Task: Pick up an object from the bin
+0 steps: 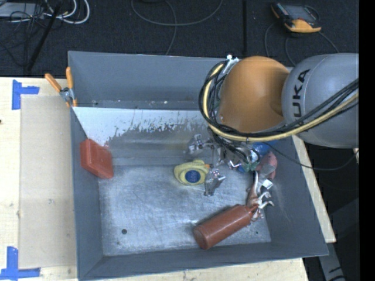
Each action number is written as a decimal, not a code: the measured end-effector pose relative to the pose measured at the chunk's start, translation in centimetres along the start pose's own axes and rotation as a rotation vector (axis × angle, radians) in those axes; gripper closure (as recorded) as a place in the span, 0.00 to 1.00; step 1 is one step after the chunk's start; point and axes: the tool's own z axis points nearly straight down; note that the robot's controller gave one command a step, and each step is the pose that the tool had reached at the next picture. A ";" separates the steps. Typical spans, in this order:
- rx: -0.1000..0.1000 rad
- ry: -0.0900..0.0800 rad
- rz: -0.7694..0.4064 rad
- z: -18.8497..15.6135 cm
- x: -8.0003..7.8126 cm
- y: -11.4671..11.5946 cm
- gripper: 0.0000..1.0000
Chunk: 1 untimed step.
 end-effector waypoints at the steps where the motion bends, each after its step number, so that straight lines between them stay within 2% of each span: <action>1: 0.004 -0.010 0.057 3.7 -0.3 -2.3 0.00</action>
Offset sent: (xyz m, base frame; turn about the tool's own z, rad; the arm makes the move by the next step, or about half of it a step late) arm -0.0036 -0.0416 -0.1036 0.1024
